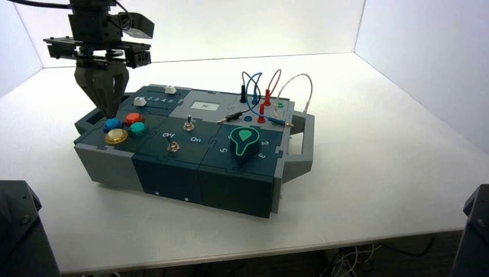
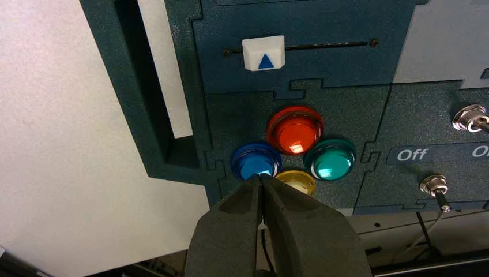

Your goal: Push the blue button with the left gripper.

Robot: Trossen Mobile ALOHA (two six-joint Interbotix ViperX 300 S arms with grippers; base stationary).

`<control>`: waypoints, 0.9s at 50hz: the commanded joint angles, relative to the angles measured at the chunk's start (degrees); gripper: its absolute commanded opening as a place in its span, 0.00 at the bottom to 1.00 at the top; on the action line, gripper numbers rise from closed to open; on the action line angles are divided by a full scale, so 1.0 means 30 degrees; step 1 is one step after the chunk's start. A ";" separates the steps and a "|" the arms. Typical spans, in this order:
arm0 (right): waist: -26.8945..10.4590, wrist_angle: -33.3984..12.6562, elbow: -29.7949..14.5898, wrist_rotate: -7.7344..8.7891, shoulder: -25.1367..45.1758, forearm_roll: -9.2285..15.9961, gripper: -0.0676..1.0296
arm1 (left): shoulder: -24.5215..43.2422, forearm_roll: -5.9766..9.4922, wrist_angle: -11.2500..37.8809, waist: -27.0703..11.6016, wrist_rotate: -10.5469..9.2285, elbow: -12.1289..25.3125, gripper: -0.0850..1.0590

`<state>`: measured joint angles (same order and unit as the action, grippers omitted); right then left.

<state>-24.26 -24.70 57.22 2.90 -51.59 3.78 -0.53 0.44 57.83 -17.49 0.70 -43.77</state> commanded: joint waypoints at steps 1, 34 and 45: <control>0.0088 0.0117 -0.0615 -0.0059 0.0088 0.0029 0.04 | -0.0352 -0.0059 0.0059 0.0059 0.0088 0.0117 0.05; 0.0088 0.0088 -0.0586 -0.0059 0.0029 0.0029 0.04 | 0.0791 -0.0146 -0.0381 0.0059 0.0352 0.0146 0.05; 0.0088 0.0088 -0.0557 0.0000 0.0029 0.0029 0.04 | 0.1113 -0.0117 -0.0439 0.0059 0.0469 0.0176 0.05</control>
<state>-24.26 -24.70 57.22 2.99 -51.68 3.69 2.55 0.18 57.22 -17.49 1.93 -43.51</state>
